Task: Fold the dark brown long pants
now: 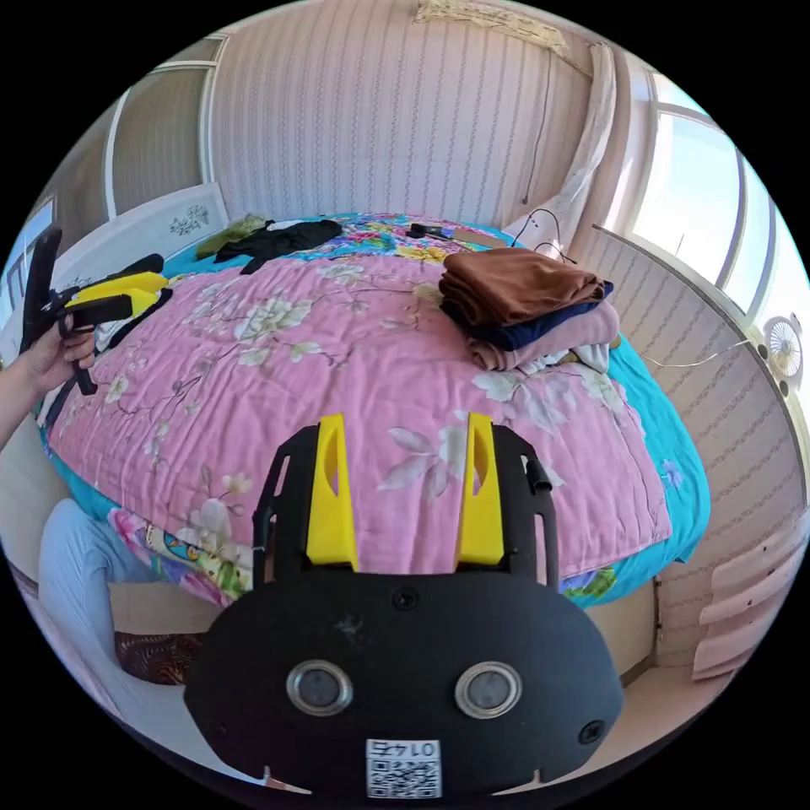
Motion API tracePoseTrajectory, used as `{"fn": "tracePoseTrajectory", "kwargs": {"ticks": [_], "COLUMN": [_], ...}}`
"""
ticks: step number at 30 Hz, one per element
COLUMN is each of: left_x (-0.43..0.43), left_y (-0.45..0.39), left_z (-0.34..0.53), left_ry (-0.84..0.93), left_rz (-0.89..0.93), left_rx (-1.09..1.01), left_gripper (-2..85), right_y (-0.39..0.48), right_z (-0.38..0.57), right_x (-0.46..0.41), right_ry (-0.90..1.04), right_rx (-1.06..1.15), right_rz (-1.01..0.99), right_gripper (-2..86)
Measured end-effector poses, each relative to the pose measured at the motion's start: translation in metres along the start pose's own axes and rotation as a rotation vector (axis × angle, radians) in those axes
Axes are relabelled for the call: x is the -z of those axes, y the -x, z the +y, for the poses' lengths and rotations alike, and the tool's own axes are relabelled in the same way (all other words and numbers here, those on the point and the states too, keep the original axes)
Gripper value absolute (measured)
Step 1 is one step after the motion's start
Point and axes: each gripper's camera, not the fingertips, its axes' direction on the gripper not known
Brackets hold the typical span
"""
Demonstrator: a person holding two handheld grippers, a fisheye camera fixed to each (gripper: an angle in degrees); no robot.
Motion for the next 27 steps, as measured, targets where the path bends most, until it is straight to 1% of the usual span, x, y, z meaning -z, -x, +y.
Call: {"fn": "tracePoseTrajectory", "kwargs": {"ticks": [5, 7, 9, 11, 14, 16, 18, 20, 21, 22, 24, 25, 27], "left_x": [-0.121, -0.159, -0.196, -0.241, -0.291, -0.314, -0.328, -0.345, -0.349, -0.355, -0.352, -0.344, -0.324], "left_y": [0.002, -0.008, -0.017, -0.026, -0.039, -0.043, -0.041, -0.033, -0.030, -0.026, -0.021, -0.021, -0.023], "left_z": [-0.079, -0.100, -0.116, -0.134, -0.152, -0.161, -0.168, -0.176, -0.176, -0.177, -0.178, -0.179, -0.182], "left_ry": [0.081, 0.091, 0.109, 0.128, 0.141, 0.146, 0.132, 0.197, 0.218, 0.266, 0.268, 0.254, 0.211], "left_rz": [0.002, -0.011, 0.019, 0.051, 0.064, 0.051, 0.063, 0.100, 0.122, 0.183, 0.210, 0.195, 0.172], "left_rx": [0.026, 0.009, 0.011, 0.033, 0.015, 0.005, 0.046, 0.152, 0.177, 0.219, 0.267, 0.255, 0.215], "left_gripper": [11.5, 11.5, 11.5, 11.5, 11.5, 11.5, 11.2, 9.5, 9.0, 6.0, 1.8, 0.1, -0.6], "right_y": [-0.060, -0.087, -0.104, -0.121, -0.147, -0.166, -0.175, -0.185, -0.192, -0.200, -0.211, -0.215, -0.218], "right_z": [-0.013, -0.025, -0.031, -0.034, -0.028, -0.016, -0.009, -0.004, -0.001, 0.001, 0.002, 0.001, -0.003], "right_x": [-0.028, -0.047, -0.063, -0.079, -0.103, -0.108, -0.108, -0.111, -0.111, -0.112, -0.112, -0.109, -0.096], "right_ry": [-0.060, -0.077, -0.079, -0.067, -0.058, -0.089, -0.102, -0.086, -0.080, -0.066, -0.041, -0.035, -0.049], "right_rx": [-0.008, -0.038, -0.063, -0.086, -0.119, -0.133, -0.093, -0.084, -0.076, -0.096, -0.115, -0.112, -0.088], "right_rz": [0.050, 0.029, 0.042, 0.049, 0.039, -0.031, -0.059, -0.089, -0.137, -0.184, -0.234, -0.255, -0.284], "right_gripper": [19.2, 19.0, 18.6, 17.6, 12.9, 11.6, 11.2, 10.2, 8.0, 6.1, 4.4, 3.7, 3.0]}}
